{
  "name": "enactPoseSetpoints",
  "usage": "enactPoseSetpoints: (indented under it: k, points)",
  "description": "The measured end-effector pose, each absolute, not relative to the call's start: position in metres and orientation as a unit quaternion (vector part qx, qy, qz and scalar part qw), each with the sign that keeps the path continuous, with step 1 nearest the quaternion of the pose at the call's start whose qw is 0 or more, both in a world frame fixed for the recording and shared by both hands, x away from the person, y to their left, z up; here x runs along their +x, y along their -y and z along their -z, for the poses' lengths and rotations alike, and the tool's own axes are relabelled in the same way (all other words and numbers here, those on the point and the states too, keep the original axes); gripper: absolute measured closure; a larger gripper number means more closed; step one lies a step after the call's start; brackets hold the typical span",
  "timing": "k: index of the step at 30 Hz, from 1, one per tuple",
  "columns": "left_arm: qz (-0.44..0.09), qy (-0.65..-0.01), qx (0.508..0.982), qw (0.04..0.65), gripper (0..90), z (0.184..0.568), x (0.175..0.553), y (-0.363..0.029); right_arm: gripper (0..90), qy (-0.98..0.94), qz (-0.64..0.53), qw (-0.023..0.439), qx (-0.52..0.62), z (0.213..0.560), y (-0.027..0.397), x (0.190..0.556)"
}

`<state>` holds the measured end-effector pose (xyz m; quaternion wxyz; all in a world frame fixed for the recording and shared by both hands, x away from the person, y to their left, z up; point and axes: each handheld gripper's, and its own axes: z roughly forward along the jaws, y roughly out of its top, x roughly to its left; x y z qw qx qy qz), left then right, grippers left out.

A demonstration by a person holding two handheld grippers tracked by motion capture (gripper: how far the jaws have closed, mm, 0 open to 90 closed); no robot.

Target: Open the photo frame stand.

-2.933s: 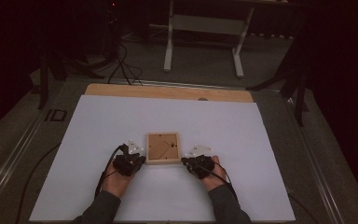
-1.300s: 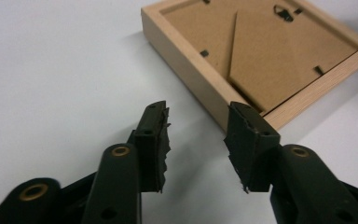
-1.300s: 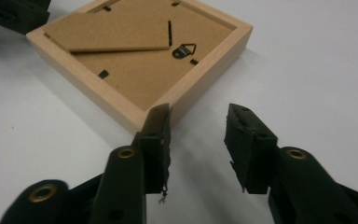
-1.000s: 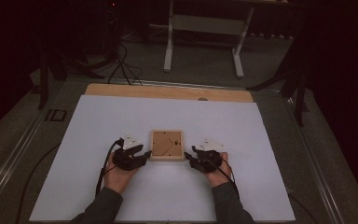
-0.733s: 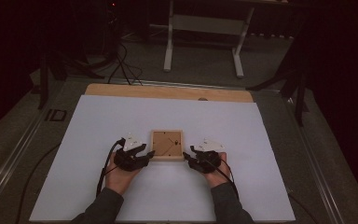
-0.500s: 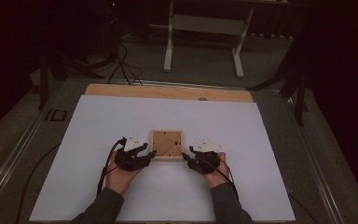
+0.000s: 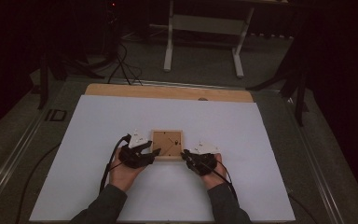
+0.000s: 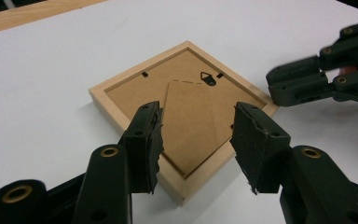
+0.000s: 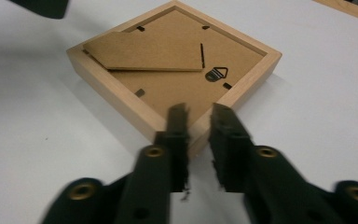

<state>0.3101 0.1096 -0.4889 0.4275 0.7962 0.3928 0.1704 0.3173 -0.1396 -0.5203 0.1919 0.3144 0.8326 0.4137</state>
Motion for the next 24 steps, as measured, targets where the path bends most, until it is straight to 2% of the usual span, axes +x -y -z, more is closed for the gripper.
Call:
enactPoseSetpoints:
  k: [5,16,24]
  points:
    - [-0.166,-0.388,0.805,0.417,52.0,0.491,0.317,-0.102,89.4,-0.836,-0.413,0.190,0.307,0.520,0.138,0.317]
    - [-0.183,-0.366,0.830,0.379,50.2,0.503,0.326,-0.088,89.7,-0.836,-0.415,0.187,0.306,0.521,0.138,0.316]
    - [-0.175,-0.381,0.829,0.369,48.0,0.509,0.332,-0.085,89.7,-0.835,-0.417,0.186,0.306,0.521,0.138,0.316]
